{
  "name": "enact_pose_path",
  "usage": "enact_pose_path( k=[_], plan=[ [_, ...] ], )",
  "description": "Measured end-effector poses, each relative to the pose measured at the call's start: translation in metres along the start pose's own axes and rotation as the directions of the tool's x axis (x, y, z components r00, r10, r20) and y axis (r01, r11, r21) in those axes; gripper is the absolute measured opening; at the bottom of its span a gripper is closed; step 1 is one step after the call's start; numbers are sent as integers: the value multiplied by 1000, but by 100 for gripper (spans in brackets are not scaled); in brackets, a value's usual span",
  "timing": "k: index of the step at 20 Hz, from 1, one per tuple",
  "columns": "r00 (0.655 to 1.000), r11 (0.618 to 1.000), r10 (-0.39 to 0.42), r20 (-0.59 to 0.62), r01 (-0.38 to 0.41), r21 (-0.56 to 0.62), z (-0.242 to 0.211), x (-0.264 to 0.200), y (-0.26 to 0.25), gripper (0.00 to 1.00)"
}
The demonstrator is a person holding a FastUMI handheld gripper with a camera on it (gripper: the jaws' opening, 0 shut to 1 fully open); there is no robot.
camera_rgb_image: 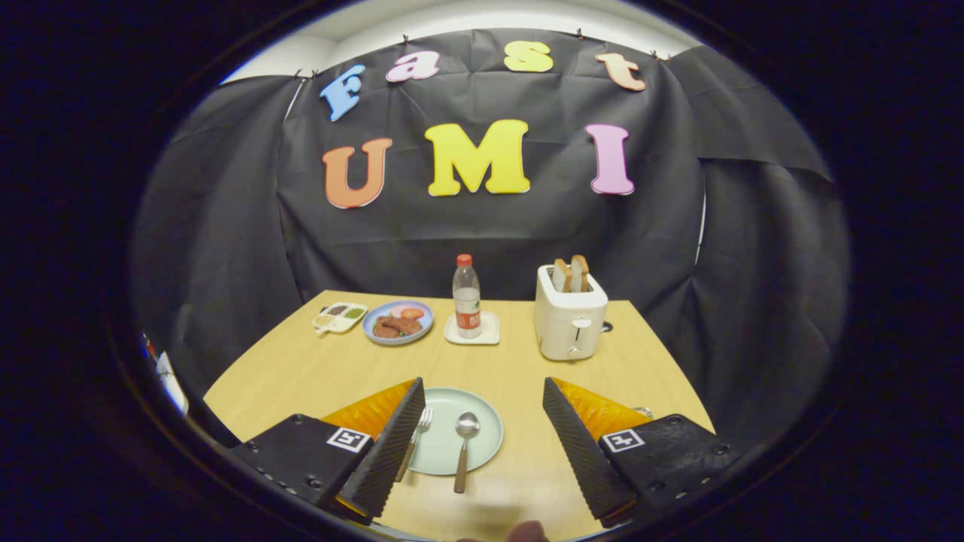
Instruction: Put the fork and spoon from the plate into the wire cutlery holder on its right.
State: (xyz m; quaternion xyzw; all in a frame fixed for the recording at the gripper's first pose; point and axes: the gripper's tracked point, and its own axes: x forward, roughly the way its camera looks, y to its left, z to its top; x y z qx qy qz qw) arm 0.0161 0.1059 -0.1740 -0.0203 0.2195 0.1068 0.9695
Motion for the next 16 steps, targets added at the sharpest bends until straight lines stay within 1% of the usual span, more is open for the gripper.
enact_pose_path(
  k=[5,8,12,13,14,15,16],
  plan=[
    [995,1000,14,-94,-16,-21,-46,32,20,95],
    [983,999,26,-180,-32,-34,-79,58,30,95],
    [969,1000,12,-245,-18,-22,-108,79,30,93],
    [965,1000,12,-261,-17,-18,-114,84,31,91],
    [961,1000,9,-275,-15,-18,-118,90,31,86],
    [958,1000,14,-287,-19,-15,-124,95,33,84],
    [952,999,18,-306,-25,-20,-130,102,36,79]
  ],
)
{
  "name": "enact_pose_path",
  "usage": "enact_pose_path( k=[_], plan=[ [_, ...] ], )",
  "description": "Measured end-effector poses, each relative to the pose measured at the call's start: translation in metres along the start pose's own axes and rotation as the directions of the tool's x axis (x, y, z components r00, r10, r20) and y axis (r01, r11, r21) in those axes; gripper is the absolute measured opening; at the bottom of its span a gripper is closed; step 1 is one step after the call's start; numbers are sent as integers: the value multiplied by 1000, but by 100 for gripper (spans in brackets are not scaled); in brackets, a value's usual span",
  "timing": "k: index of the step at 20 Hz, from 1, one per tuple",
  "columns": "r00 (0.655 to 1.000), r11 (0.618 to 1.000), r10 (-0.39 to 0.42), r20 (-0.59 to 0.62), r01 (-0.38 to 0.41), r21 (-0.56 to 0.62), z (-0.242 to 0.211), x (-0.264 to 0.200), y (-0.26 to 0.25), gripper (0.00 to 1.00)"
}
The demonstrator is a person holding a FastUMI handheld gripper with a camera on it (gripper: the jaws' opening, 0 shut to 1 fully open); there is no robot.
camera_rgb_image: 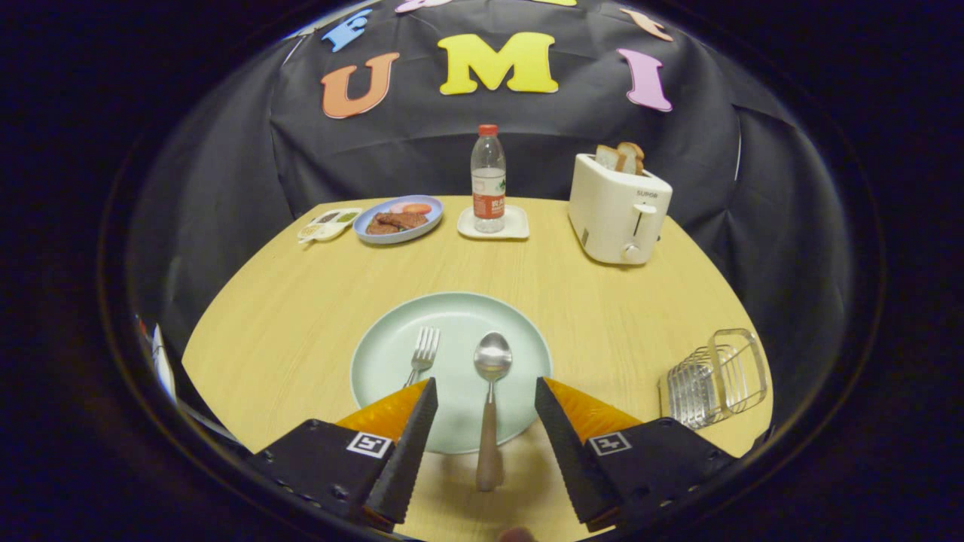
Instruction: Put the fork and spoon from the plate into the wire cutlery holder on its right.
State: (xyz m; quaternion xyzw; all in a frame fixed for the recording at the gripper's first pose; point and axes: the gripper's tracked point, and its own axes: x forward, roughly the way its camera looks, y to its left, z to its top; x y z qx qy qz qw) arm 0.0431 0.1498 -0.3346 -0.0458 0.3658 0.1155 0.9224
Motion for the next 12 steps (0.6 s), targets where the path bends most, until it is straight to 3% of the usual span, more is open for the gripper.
enact_pose_path(
  k=[4,12],
  plan=[
    [999,999,-5,-49,4,-34,-14,23,3,70],
    [985,999,-39,-170,33,-38,-38,44,-3,19]
  ],
)
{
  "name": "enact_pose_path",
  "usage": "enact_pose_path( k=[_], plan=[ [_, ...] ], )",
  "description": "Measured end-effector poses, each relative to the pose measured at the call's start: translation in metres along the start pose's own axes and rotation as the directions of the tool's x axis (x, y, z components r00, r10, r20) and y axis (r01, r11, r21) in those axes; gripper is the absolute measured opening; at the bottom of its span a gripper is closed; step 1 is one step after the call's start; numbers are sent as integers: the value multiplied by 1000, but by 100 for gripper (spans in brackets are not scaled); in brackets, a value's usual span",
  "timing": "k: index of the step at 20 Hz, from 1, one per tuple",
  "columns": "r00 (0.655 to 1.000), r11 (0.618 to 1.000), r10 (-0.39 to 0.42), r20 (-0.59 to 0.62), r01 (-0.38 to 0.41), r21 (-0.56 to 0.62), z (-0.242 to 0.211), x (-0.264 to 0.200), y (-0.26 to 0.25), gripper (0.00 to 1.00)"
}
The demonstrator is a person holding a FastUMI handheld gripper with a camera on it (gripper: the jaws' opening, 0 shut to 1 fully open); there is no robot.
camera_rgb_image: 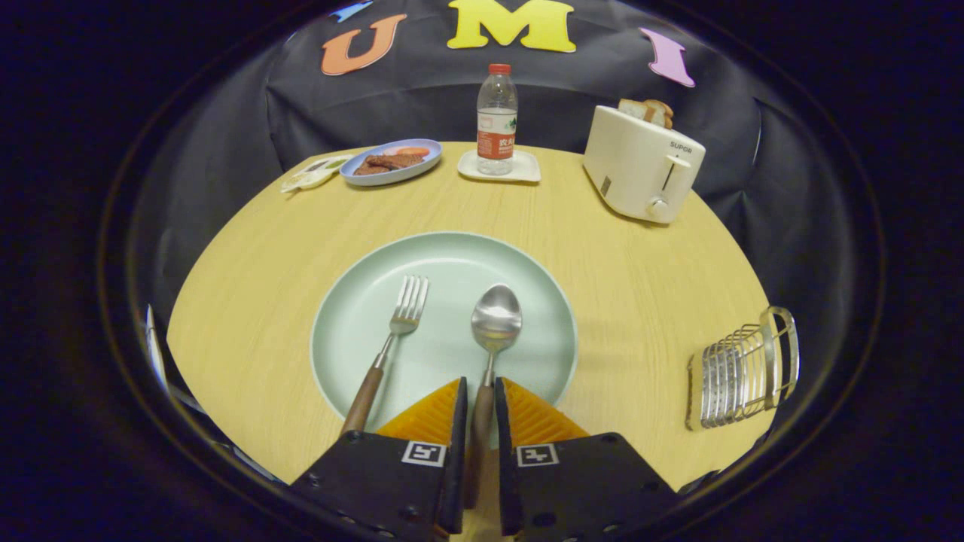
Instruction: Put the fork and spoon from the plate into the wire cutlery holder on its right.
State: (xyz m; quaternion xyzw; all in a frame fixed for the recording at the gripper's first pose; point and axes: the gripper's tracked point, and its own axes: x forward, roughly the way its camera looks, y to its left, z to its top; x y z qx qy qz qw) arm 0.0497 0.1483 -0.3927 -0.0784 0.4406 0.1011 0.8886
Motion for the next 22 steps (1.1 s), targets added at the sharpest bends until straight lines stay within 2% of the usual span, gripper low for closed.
enact_pose_path(
  k=[1,2,4,5,6,11,14,18,22],
  plan=[
    [1000,1000,-3,-9,3,1,-3,5,2,20],
    [1000,1000,-20,-3,20,9,2,-8,-4,15],
    [999,1000,-20,-27,20,19,1,1,-3,6],
    [999,999,-18,-33,19,30,0,2,-4,6],
    [999,999,-14,-48,15,36,2,-2,-4,1],
    [995,998,25,-95,-19,67,17,-29,-6,0],
    [981,991,71,-180,-50,121,22,-58,-13,1],
    [973,988,85,-216,-54,145,43,-109,-46,1],
    [973,982,66,-223,-24,185,59,-154,-103,1]
  ],
)
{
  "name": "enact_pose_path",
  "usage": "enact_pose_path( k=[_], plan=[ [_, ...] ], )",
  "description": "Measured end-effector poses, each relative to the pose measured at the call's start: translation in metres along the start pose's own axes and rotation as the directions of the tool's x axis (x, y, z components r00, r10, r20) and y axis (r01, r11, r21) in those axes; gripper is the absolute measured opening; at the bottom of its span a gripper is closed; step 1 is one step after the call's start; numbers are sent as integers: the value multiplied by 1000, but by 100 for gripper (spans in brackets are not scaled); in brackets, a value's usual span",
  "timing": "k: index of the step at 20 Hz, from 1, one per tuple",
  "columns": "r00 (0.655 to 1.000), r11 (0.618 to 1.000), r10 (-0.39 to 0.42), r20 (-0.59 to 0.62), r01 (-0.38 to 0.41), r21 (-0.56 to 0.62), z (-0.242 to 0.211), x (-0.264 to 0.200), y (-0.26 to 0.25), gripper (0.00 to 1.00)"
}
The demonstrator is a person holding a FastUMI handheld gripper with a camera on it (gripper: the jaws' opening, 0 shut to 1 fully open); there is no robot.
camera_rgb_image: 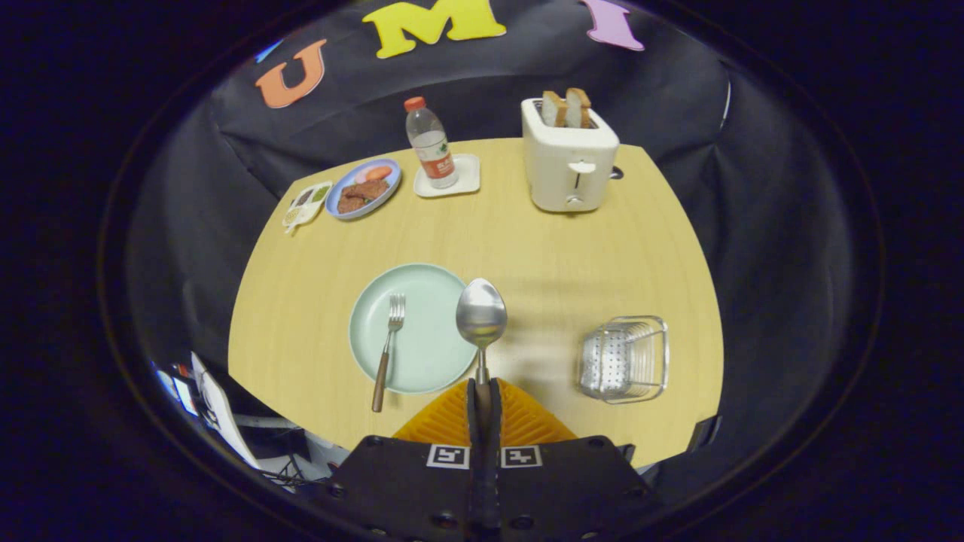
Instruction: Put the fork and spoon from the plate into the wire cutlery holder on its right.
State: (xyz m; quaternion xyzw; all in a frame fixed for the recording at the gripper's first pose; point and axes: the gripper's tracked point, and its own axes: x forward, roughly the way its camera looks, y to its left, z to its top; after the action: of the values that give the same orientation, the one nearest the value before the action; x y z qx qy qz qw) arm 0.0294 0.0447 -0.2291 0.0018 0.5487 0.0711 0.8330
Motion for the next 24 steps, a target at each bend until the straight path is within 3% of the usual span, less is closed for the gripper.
enact_pose_path(
  k=[5,8,18,23,24],
  plan=[
    [997,993,-50,-62,56,107,-2,-26,-78,0],
    [988,981,-39,-150,66,181,-18,-21,-107,0],
    [940,956,49,-337,54,290,-46,18,-124,1],
    [931,937,61,-360,71,342,-50,36,-129,2],
    [935,932,56,-350,77,355,-47,37,-131,8]
  ],
)
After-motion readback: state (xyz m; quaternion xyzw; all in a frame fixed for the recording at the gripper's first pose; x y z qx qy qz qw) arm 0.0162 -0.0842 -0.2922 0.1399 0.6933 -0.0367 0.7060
